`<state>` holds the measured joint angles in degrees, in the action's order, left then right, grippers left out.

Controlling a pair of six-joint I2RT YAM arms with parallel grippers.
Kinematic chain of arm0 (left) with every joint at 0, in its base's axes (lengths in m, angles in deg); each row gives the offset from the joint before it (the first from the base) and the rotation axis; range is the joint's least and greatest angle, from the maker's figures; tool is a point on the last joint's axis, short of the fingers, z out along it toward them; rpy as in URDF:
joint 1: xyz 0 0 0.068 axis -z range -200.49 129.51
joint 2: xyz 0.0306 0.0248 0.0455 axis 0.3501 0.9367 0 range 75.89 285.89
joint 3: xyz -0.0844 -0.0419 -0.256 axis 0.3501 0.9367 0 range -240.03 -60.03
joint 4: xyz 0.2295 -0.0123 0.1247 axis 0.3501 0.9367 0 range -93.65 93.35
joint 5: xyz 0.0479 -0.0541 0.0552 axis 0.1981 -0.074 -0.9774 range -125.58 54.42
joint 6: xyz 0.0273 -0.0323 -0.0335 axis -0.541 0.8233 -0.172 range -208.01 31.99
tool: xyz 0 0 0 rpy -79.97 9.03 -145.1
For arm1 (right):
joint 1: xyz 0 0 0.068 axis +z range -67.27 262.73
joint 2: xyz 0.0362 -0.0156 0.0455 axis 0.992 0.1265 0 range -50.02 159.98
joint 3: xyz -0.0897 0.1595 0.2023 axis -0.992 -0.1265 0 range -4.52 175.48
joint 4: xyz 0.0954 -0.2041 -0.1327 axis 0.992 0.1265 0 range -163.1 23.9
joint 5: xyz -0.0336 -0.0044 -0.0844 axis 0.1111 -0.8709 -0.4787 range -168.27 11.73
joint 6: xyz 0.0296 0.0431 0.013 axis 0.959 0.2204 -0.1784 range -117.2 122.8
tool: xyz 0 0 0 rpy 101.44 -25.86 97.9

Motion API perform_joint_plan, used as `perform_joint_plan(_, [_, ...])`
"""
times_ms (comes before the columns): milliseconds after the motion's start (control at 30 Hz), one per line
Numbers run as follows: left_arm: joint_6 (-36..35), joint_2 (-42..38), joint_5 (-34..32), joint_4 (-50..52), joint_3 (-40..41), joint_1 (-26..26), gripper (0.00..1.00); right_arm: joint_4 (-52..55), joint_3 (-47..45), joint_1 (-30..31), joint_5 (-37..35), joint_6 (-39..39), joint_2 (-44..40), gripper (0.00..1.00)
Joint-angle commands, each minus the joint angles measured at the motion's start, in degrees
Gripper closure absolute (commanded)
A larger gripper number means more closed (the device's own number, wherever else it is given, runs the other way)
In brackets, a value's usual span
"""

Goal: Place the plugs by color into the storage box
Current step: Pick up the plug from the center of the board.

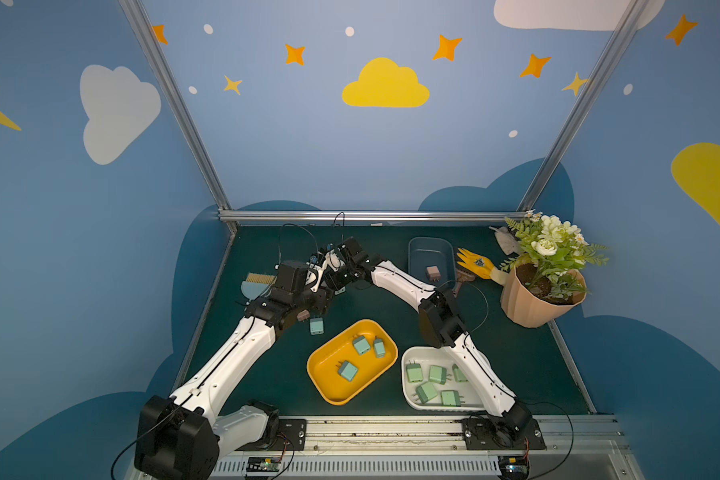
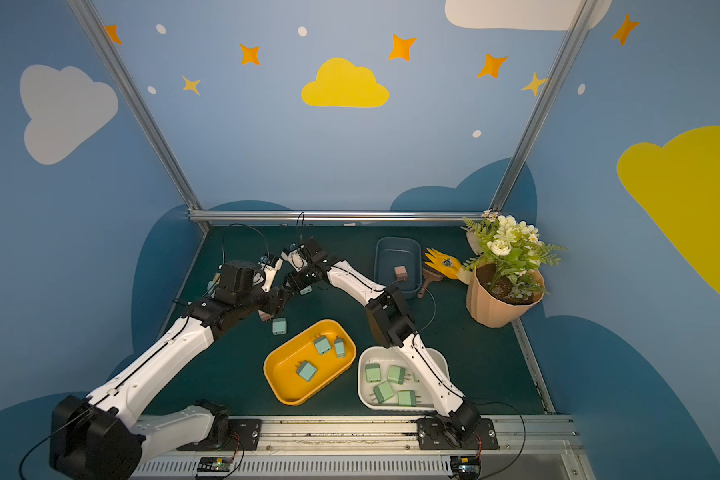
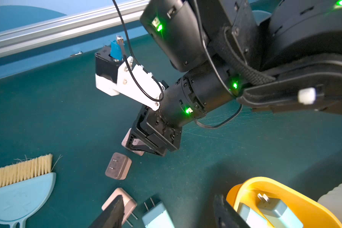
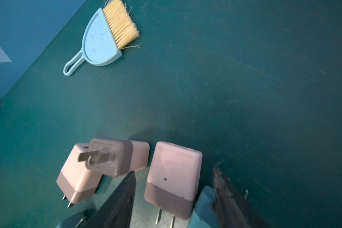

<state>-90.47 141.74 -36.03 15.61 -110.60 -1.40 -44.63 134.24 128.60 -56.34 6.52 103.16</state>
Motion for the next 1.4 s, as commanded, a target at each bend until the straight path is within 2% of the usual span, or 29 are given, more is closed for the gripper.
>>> perform_joint_plan(0, [-1.09, -2.16, -0.96, -2.6, 0.85, 0.01, 0.27, 5.24, 1.7, 0.49, -0.13, -2.3, 2.45, 0.37])
perform_joint_plan(233, [-0.89, -4.11, -1.49, -3.56, 1.54, 0.08, 0.27, 8.31, 2.9, 4.34, -7.98, -7.49, 2.95, 0.36])
perform_joint_plan(400, [-0.53, -5.11, -1.24, -4.06, 1.88, 0.2, 0.27, 9.01, 2.9, 5.02, -11.05, -5.77, 3.68, 0.36])
perform_joint_plan(667, [-0.44, -6.56, -1.13, -5.05, 2.7, 0.24, 0.27, 9.96, 2.84, 6.08, -16.96, -6.71, 3.55, 0.42])
perform_joint_plan(833, [-0.74, -6.89, -0.7, -5.81, 3.28, 0.26, 0.27, 8.35, 1.24, 6.16, -16.75, -5.41, 1.34, 0.53])
perform_joint_plan(1067, [-0.95, -6.74, -0.89, -6.26, 3.88, 0.07, 0.27, 0.13, -8.92, 6.17, -13.65, -0.69, -7.44, 0.68])
perform_joint_plan(1200, [-0.72, -7.82, 0.22, -6.7, 3.98, 0.06, 0.27, -6.64, -16.4, 5.9, -10.02, 3.17, -12.95, 0.72])
perform_joint_plan(1367, [-0.68, -10.19, 2.05, -7.7, 4.62, -0.11, 0.28, -8.65, -21.64, 5.33, -6.44, 7.61, -18.31, 0.75])
